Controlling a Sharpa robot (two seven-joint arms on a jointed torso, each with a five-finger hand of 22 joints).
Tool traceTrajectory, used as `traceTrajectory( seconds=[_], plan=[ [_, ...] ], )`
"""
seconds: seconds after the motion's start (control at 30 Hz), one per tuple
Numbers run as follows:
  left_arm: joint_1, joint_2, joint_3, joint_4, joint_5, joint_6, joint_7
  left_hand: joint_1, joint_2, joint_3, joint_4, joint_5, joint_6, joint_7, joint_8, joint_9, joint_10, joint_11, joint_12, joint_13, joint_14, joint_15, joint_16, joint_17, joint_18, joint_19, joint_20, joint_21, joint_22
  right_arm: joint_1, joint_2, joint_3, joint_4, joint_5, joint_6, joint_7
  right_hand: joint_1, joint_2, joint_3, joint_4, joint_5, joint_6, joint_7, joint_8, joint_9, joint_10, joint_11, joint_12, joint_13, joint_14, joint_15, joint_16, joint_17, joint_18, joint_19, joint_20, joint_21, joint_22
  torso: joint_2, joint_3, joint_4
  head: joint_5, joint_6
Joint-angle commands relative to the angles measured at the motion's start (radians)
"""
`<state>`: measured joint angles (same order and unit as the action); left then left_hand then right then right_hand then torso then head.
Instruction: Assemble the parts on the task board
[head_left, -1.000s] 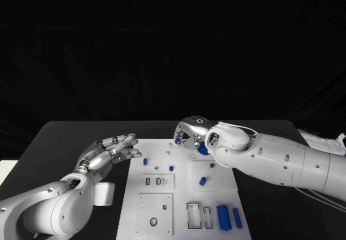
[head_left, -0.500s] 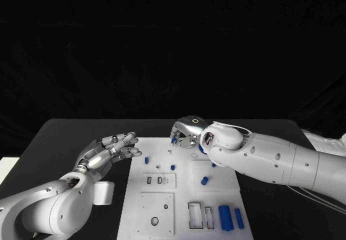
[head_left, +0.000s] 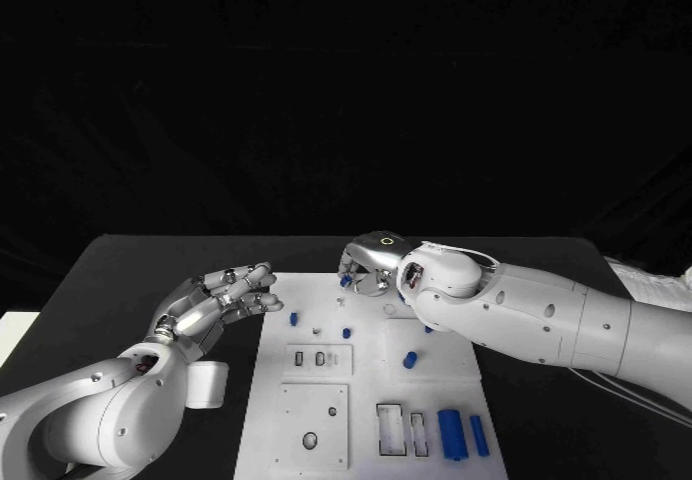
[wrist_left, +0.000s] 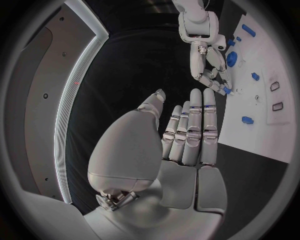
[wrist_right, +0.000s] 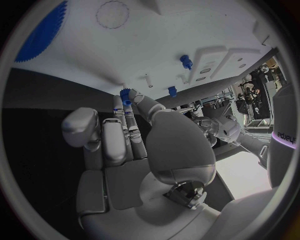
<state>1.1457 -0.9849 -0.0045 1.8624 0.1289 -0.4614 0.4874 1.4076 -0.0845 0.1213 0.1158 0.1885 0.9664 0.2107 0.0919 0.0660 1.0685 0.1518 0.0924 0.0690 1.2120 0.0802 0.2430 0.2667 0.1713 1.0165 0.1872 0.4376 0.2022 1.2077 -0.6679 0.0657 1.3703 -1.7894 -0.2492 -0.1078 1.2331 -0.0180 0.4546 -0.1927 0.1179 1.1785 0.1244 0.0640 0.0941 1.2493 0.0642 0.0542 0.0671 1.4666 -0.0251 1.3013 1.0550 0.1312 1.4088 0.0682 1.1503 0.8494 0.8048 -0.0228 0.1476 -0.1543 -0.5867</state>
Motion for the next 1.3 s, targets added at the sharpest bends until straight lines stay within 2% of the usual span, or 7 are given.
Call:
traceTrajectory(
  seconds=[0.03,0.23,0.37,0.53,0.8,1.07,1.3],
  plan=[
    [0.002,0.001,0.001,0.003,0.0,0.021,0.002,0.001,0.008,0.0,-0.006,0.0,0.0,0.006,-0.005,-0.001,-0.002,0.002,-0.005,-0.001,0.0,0.006,-0.005,0.001,0.008,0.0,0.001,0.004,0.001,-0.002,0.003,-0.001,-0.004,-0.012,0.033,0.001,0.0,-0.013,0.006,0.004,-0.004,0.004,0.0,0.006,0.002,0.009,-0.006,0.007,-0.001,0.029,-0.004,0.006,-0.001,-0.008,-0.006,-0.004,0.007,0.0,0.0,0.0001,0.0016,0.001,-0.001],
    [0.002,0.0,0.001,0.003,0.0,0.021,0.002,0.001,0.008,0.0,-0.006,0.0,0.0,0.006,-0.005,-0.001,-0.002,0.002,-0.005,-0.001,0.0,0.006,-0.005,0.001,0.008,0.0,0.001,0.004,0.001,-0.002,0.007,-0.001,-0.01,-0.012,0.039,-0.005,-0.009,-0.028,0.012,0.015,-0.012,-0.011,0.005,-0.001,0.0,-0.011,-0.001,0.005,-0.003,0.026,0.0,0.002,-0.009,-0.007,-0.013,-0.001,0.005,-0.005,0.001,0.0,0.0006,0.002,-0.002],
    [0.003,0.0,0.001,0.003,0.0,0.022,0.002,0.001,0.008,0.0,-0.006,0.0,0.0,0.006,-0.005,-0.001,-0.002,0.002,-0.005,-0.001,0.0,0.006,-0.005,0.001,0.008,0.0,0.001,0.004,0.001,-0.002,0.009,-0.001,-0.016,-0.013,0.036,-0.012,-0.026,-0.066,0.016,0.034,-0.035,-0.093,0.034,-0.005,-0.02,-0.108,0.026,0.004,-0.007,0.013,0.023,-0.025,-0.056,0.0,-0.037,0.015,-0.026,-0.055,0.002,-0.0001,0.0007,0.001,-0.001],
    [0.003,0.0,0.001,0.003,0.0,0.024,0.001,0.001,0.009,0.0,-0.008,0.0,0.0,0.007,-0.007,-0.001,-0.004,0.003,-0.007,-0.001,-0.001,0.006,-0.008,0.003,0.008,-0.002,0.001,0.004,0.002,-0.002,0.01,-0.001,-0.019,-0.009,0.031,-0.017,-0.018,-0.094,-0.011,0.057,-0.036,-0.166,0.043,-0.003,-0.03,-0.192,0.042,0.007,-0.006,0.01,0.034,-0.035,-0.077,0.006,-0.049,0.032,-0.04,-0.081,0.002,0.0003,0.0018,0.001,-0.001],
    [0.003,-0.002,0.001,0.002,0.0,0.026,0.0,0.001,0.01,0.0,-0.008,0.0,0.0,0.007,-0.007,-0.001,-0.004,0.003,-0.008,-0.001,-0.002,0.006,-0.008,0.003,0.007,-0.003,0.001,0.004,0.002,-0.002,-0.019,-0.001,0.018,-0.007,-0.014,-0.019,-0.002,-0.1,-0.042,0.078,-0.032,-0.178,0.048,0.0,-0.027,-0.212,0.046,0.014,-0.003,0.009,0.038,-0.036,-0.082,0.008,-0.052,0.036,-0.042,-0.087,0.003,0.0021,0.0001,0.001,0.002],
    [0.003,-0.007,0.001,0.004,0.0,0.03,-0.002,0.001,0.01,0.0,-0.008,0.0,0.0,0.007,-0.007,-0.001,-0.004,0.003,-0.008,-0.001,-0.002,0.006,-0.008,0.003,0.007,-0.003,0.001,0.004,0.002,-0.002,-0.161,0.008,0.139,0.074,-0.056,-0.05,-0.003,-0.098,-0.038,0.113,-0.001,-0.13,0.031,0.011,-0.021,-0.018,0.01,0.091,0.024,0.029,0.013,0.016,0.002,-0.005,-0.022,0.019,0.016,-0.001,0.003,0.0013,-0.0071,-0.002,0.008],
    [0.003,-0.011,0.001,0.004,0.0,0.032,-0.003,0.001,0.01,0.0,-0.009,-0.001,0.0,0.007,-0.008,-0.001,-0.005,0.003,-0.008,-0.001,-0.002,0.007,-0.009,0.004,0.007,-0.003,0.001,0.005,0.002,-0.001,-0.282,0.014,0.203,0.222,-0.013,-0.095,-0.042,-0.17,-0.154,0.173,0.052,-0.164,-0.005,0.005,-0.025,0.195,-0.038,0.293,0.205,0.055,-0.028,0.113,0.171,-0.029,0.024,-0.022,0.111,0.142,0.003,0.003,-0.0183,-0.004,0.017]
  ],
)
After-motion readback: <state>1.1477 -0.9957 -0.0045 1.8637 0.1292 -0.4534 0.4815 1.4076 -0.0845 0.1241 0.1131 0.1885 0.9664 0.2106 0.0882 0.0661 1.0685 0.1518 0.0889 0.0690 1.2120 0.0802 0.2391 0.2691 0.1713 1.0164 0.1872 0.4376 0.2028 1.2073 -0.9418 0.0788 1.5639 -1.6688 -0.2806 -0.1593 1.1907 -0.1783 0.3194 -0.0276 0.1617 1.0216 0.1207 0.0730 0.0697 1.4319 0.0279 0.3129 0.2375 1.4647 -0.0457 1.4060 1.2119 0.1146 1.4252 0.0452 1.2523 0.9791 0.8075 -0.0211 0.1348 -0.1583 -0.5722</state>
